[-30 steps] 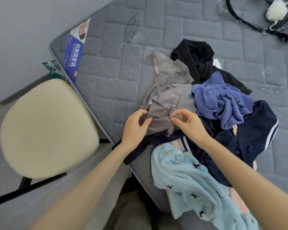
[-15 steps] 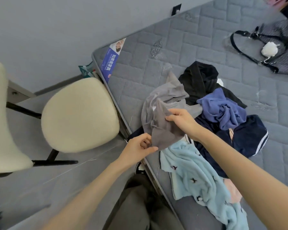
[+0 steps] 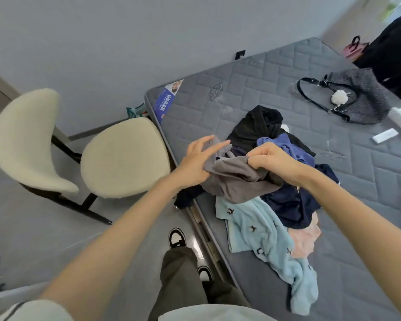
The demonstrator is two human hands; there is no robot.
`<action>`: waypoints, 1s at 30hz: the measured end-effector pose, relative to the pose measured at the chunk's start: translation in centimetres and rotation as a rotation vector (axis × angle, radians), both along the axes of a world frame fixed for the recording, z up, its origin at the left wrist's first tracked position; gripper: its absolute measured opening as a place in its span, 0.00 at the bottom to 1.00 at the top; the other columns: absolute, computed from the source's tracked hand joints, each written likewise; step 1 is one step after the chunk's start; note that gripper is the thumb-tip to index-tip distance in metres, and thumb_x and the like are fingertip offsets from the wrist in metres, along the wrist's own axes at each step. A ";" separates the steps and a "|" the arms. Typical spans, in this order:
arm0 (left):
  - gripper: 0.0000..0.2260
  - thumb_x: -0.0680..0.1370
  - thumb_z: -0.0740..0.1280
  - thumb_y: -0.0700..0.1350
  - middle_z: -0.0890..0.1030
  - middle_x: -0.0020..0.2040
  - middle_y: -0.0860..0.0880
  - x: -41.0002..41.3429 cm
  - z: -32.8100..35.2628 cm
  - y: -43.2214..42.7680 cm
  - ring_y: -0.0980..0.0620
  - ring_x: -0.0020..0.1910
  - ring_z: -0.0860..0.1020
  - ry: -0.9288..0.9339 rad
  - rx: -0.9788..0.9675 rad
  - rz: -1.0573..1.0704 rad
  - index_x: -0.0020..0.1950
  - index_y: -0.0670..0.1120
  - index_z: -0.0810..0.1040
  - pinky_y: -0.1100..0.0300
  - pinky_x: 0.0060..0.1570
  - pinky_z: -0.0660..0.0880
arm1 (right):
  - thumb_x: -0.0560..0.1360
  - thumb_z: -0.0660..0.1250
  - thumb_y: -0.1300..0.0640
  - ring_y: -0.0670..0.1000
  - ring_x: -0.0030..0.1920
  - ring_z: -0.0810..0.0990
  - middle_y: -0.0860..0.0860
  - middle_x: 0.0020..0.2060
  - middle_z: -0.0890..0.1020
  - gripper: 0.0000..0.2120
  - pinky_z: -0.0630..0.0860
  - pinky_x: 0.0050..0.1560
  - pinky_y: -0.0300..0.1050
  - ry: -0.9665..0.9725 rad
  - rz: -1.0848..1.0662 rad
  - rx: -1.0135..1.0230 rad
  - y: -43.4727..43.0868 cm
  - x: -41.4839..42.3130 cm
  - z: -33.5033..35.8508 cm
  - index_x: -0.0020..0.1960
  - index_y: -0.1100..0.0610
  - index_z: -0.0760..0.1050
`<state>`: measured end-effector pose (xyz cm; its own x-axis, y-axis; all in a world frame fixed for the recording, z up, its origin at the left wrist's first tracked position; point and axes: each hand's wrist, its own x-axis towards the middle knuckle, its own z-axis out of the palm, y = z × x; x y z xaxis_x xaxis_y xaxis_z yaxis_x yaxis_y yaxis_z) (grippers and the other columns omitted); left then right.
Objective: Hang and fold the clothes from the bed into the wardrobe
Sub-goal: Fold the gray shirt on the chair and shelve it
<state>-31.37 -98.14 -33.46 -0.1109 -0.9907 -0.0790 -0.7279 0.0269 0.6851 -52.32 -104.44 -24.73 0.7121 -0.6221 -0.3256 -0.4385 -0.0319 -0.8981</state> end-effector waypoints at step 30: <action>0.09 0.77 0.63 0.37 0.76 0.35 0.43 18.8 6.2 20.3 0.47 0.37 0.74 -0.028 0.101 0.649 0.37 0.41 0.73 0.57 0.34 0.66 | 0.76 0.70 0.56 0.42 0.44 0.77 0.55 0.48 0.85 0.05 0.72 0.47 0.36 -0.395 -0.233 -0.225 9.5 18.4 9.9 0.45 0.53 0.85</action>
